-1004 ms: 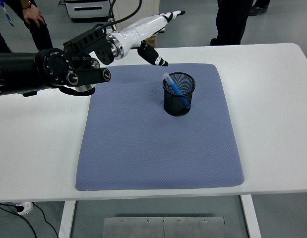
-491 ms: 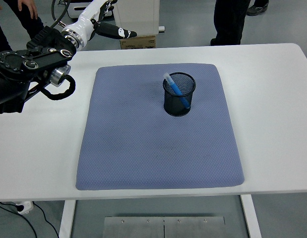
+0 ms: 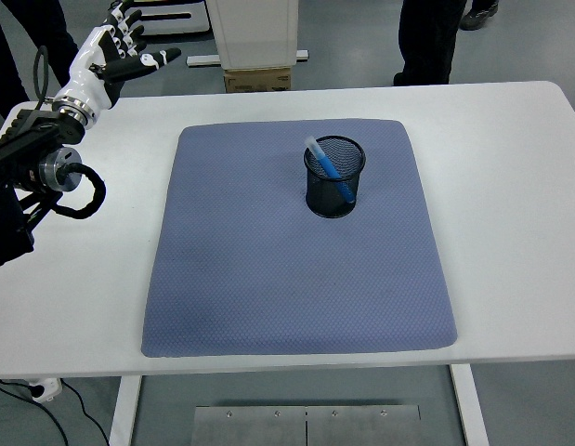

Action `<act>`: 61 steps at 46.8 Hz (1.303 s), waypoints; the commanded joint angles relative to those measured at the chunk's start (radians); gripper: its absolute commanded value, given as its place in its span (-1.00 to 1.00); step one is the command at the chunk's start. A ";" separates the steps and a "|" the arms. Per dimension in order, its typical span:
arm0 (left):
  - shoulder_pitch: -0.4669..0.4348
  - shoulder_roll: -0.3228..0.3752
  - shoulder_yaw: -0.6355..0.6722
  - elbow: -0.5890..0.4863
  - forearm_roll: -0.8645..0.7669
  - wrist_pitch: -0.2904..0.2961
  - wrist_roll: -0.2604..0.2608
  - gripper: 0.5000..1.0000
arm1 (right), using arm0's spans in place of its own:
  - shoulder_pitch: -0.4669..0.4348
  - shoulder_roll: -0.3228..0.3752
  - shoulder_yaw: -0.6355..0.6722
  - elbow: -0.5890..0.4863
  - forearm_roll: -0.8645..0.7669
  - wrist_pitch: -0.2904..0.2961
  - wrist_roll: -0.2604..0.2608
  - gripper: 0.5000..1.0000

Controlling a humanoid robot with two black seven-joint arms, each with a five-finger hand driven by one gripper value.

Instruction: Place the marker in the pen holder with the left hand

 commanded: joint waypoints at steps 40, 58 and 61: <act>0.290 -0.013 -0.302 -0.002 -0.111 -0.102 -0.124 1.00 | 0.000 0.000 0.000 0.001 -0.005 0.002 -0.002 1.00; 0.312 -0.020 -0.308 -0.001 -0.114 -0.117 -0.124 1.00 | 0.007 0.000 0.000 0.000 -0.005 0.000 -0.005 1.00; 0.318 -0.020 -0.308 -0.001 -0.114 -0.117 -0.125 1.00 | 0.007 0.000 0.002 0.000 -0.002 0.002 -0.005 1.00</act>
